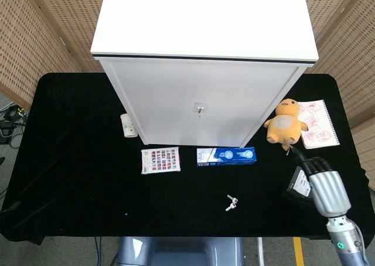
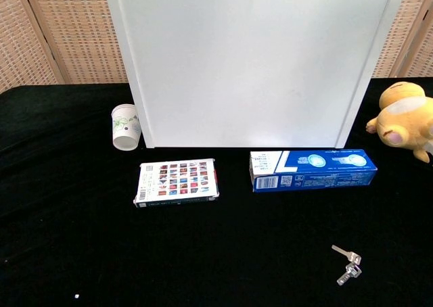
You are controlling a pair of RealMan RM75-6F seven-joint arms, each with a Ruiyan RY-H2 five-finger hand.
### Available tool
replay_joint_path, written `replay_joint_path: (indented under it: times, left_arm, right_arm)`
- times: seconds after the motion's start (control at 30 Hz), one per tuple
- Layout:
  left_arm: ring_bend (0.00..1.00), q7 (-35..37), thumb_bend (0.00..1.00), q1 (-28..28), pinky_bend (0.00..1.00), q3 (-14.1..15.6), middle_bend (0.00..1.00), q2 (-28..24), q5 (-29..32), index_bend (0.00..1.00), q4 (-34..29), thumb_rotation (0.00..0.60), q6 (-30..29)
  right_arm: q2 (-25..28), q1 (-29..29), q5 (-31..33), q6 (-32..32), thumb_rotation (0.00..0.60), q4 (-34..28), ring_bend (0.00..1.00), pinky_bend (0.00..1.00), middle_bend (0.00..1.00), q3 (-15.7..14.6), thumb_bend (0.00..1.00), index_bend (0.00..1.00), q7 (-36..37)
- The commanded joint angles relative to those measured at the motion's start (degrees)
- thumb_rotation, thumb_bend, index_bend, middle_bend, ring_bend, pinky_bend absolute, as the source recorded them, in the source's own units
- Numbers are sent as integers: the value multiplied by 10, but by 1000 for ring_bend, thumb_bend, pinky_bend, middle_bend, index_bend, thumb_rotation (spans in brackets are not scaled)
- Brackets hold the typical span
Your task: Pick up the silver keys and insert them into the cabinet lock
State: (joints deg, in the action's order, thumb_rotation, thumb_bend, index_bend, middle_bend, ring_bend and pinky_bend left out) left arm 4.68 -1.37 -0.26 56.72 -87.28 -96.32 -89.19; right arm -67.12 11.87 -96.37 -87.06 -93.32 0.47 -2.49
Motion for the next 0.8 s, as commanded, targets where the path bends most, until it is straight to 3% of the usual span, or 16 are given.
replay_joint_path:
  times: [0.03,0.13,0.33,0.57,0.8]
  left_arm:
    - [0,-8,0,5,0,-4,0,3,8,0,-2,600,8]
    - [0,-16,0,7,0,-6,0,6,14,0,-3,600,11]
    - [0,-26,0,12,0,-8,0,11,28,0,-2,600,25]
    - [0,-34,0,15,0,-10,0,15,34,0,-1,600,32]
    - [0,-36,0,16,0,-9,0,16,34,0,0,600,34]
  right_arm:
    - [-32,45,-50,52,600,36,568,784,628,-12,103,164,25]
    - [-54,78,-72,88,600,53,603,862,676,-14,203,228,43]
    - [-93,114,-81,138,600,77,651,908,728,-15,354,298,37]
    - [-134,136,-56,194,600,99,724,976,794,-21,400,367,25]
    - [-174,139,-22,231,600,130,909,1000,919,-23,420,463,-24]
